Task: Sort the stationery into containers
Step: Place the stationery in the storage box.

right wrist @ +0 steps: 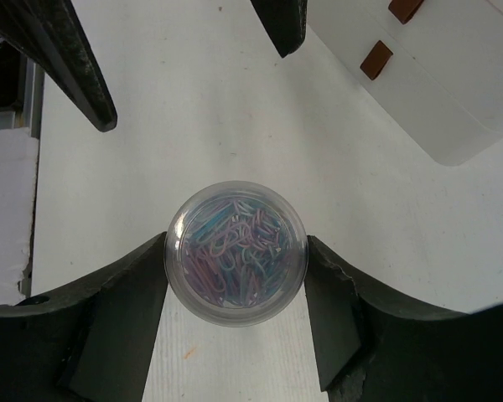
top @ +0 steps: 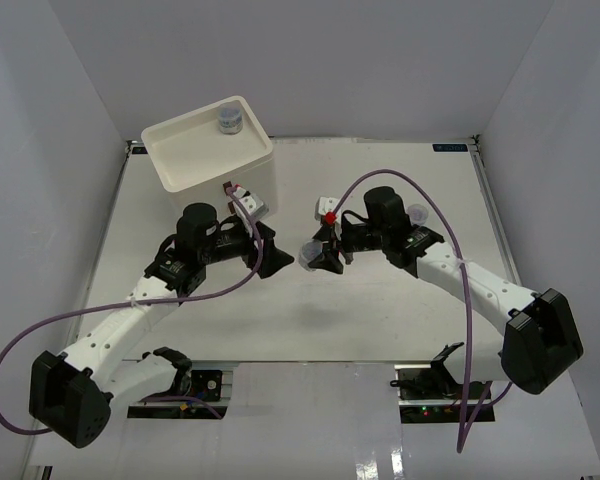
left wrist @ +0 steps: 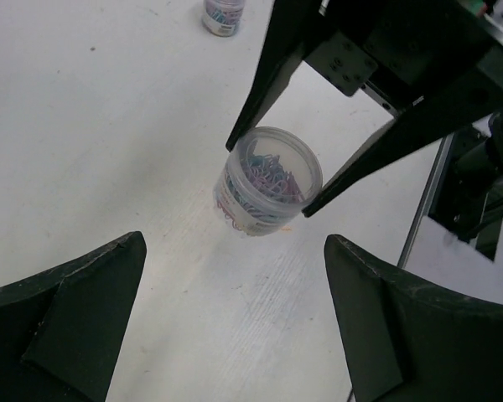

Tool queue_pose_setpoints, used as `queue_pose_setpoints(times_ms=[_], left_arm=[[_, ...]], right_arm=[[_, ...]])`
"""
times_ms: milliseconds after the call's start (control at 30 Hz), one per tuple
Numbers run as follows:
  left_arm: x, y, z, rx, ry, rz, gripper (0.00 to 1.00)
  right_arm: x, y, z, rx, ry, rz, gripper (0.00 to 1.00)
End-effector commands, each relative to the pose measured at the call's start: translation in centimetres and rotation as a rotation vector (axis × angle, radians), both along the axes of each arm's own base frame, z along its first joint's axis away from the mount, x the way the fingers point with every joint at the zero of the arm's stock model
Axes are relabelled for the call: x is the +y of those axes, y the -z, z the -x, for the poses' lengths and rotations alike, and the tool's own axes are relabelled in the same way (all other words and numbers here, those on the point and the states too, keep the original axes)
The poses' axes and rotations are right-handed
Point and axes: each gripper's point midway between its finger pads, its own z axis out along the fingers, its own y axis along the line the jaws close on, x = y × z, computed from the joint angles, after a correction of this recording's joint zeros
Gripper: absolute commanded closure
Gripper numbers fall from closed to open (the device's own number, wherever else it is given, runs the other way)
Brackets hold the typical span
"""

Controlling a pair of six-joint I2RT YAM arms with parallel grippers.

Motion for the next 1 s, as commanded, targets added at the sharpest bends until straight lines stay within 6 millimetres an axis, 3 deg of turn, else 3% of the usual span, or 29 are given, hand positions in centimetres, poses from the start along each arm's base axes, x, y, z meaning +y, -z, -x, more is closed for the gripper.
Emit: queue_pose_setpoints(times_ms=[0, 333, 967], left_arm=[[-0.3, -0.9, 1.5, -0.255, 0.171, -0.034, 0.02], [-1.6, 0.0, 4.3, -0.324, 0.393, -0.001, 0.02], [-3.7, 1.5, 2.8, -0.234, 0.357, 0.019, 0.02]], right_arm=[[0.7, -2.4, 0.9, -0.034, -0.091, -0.024, 0.42], [0.8, -3.2, 2.0, -0.016, -0.162, -0.023, 0.43], [1.2, -4.9, 2.5, -0.024, -0.204, -0.06, 0.43]])
